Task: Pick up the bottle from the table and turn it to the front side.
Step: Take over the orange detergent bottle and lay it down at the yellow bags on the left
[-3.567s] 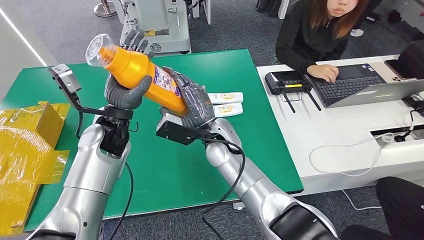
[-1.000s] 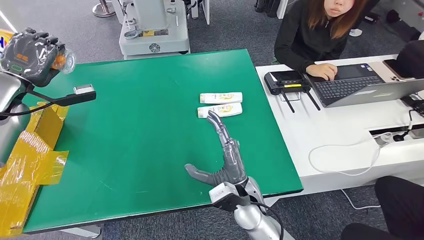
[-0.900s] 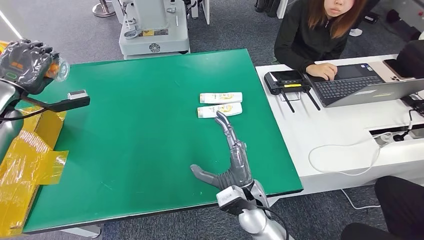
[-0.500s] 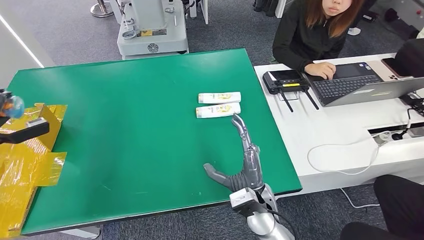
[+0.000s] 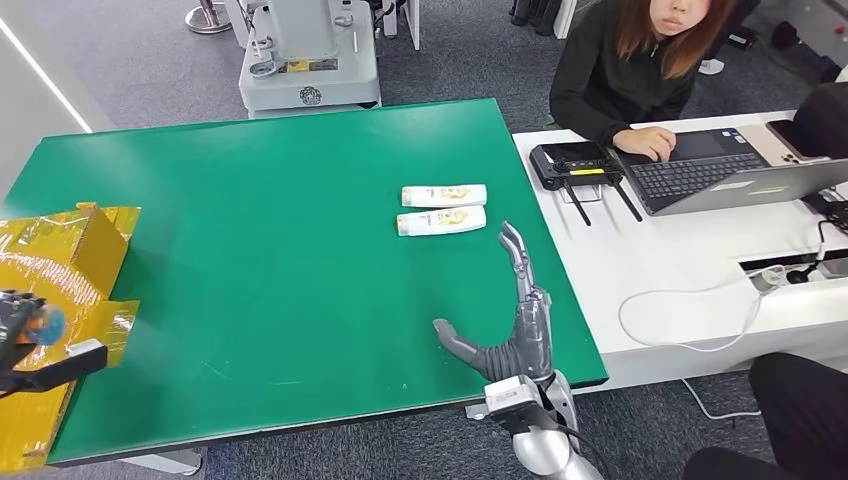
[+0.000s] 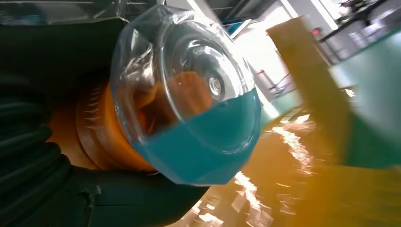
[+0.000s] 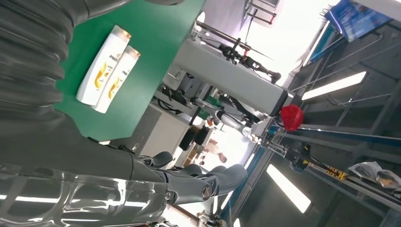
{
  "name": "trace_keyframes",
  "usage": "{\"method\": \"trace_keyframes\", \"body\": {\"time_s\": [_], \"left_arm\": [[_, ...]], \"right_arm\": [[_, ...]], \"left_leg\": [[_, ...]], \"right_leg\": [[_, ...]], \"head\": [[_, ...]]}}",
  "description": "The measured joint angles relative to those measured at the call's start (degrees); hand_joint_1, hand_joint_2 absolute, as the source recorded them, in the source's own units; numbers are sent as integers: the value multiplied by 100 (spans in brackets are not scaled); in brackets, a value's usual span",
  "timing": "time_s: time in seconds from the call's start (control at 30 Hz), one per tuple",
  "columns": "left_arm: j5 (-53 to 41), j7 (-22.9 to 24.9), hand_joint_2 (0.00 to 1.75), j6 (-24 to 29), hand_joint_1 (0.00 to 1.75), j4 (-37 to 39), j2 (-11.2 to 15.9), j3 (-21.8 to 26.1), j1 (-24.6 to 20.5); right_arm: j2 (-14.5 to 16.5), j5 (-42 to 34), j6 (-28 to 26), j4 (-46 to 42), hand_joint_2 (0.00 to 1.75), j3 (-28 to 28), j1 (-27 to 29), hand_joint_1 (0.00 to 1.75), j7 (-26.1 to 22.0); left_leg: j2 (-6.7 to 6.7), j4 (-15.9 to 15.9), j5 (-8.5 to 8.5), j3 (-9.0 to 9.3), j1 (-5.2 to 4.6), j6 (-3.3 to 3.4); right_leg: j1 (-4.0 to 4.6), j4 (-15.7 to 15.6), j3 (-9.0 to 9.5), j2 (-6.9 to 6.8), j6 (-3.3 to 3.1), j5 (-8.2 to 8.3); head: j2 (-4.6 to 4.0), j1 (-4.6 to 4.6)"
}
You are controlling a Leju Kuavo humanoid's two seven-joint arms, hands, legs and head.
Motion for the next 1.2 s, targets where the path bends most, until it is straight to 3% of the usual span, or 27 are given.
{"method": "trace_keyframes", "body": {"time_s": [0.3, 0.33, 0.43, 0.47, 0.7, 1.2], "left_arm": [[21, -249, 175, -139, 175, -1183, -639, -28, 659], [9, -245, 175, -154, 151, -1241, -747, -42, 679], [117, -242, 175, -180, 21, -1258, -1095, -72, 674], [179, -238, 175, -191, 0, -1201, -1214, -81, 639], [373, -234, 175, -220, 0, -537, -1787, -120, 220], [393, -248, 175, -208, 0, -155, -2018, -137, 37]], "right_arm": [[79, 65, 136, -1, 175, 15, -150, 0, 72], [81, 86, 150, 0, 175, 19, -163, 0, 87], [82, 106, 152, 16, 175, 33, -165, 0, 121], [82, 106, 131, 25, 175, 40, -156, 0, 127], [82, 104, 75, 90, 175, 68, -81, 0, 130], [82, 104, 75, 127, 175, 68, -64, 0, 131]], "left_leg": [[-2, 5, -1, -1, -1, 1], [-3, 5, -1, -1, -1, 2], [-3, 5, -1, -1, -1, 2], [-3, 5, -1, -1, -1, 2], [3, 5, -1, 0, 0, 1], [2, 4, -1, 0, 2, 1]], "right_leg": [[0, -7, 2, -5, 5, 7], [0, -8, 3, -6, 5, 7], [0, -8, 2, -8, 6, 8], [0, -8, 2, -8, 6, 8], [2, -5, 1, -3, 7, 10], [4, -3, 0, -3, 6, 9]], "head": [[0, 0], [0, 0], [0, 0], [0, 0], [0, -1], [0, 0]]}}
